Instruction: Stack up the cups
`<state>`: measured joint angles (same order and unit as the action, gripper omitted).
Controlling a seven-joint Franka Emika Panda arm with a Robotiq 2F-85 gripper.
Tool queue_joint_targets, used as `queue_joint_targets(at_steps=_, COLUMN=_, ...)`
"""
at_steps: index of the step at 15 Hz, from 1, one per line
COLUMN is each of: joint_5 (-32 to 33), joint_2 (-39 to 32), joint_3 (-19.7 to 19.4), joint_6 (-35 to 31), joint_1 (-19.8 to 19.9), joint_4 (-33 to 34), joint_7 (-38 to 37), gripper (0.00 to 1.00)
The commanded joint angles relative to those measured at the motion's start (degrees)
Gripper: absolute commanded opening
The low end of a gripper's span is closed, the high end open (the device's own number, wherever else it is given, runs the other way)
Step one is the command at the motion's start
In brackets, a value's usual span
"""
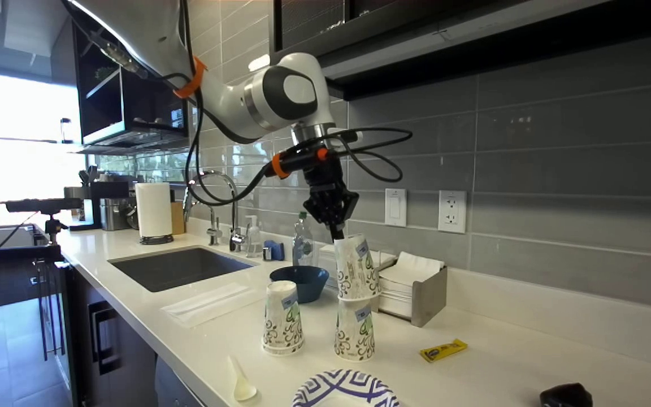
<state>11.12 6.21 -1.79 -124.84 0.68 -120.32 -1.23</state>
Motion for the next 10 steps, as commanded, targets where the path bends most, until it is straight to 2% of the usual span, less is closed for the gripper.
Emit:
queue_joint_targets(at_steps=1, joint_5=-3.59, joint_2=2.62, joint_3=-0.60, joint_6=-3.96, joint_1=0.57, joint_4=-3.44, joint_7=2.13, gripper=0.01)
queue_joint_targets(at_steps=9, joint_5=-8.26, joint_2=2.03, joint_3=-1.35, joint_6=-5.65, joint_1=0.63, joint_4=-4.71, joint_7=4.40, gripper=0.01)
queue_joint_targets(at_steps=10, joint_5=-8.00, joint_2=1.79, joint_3=-1.34, joint_6=-5.61, joint_1=0.73, joint_4=-4.69, joint_7=4.10, gripper=0.27)
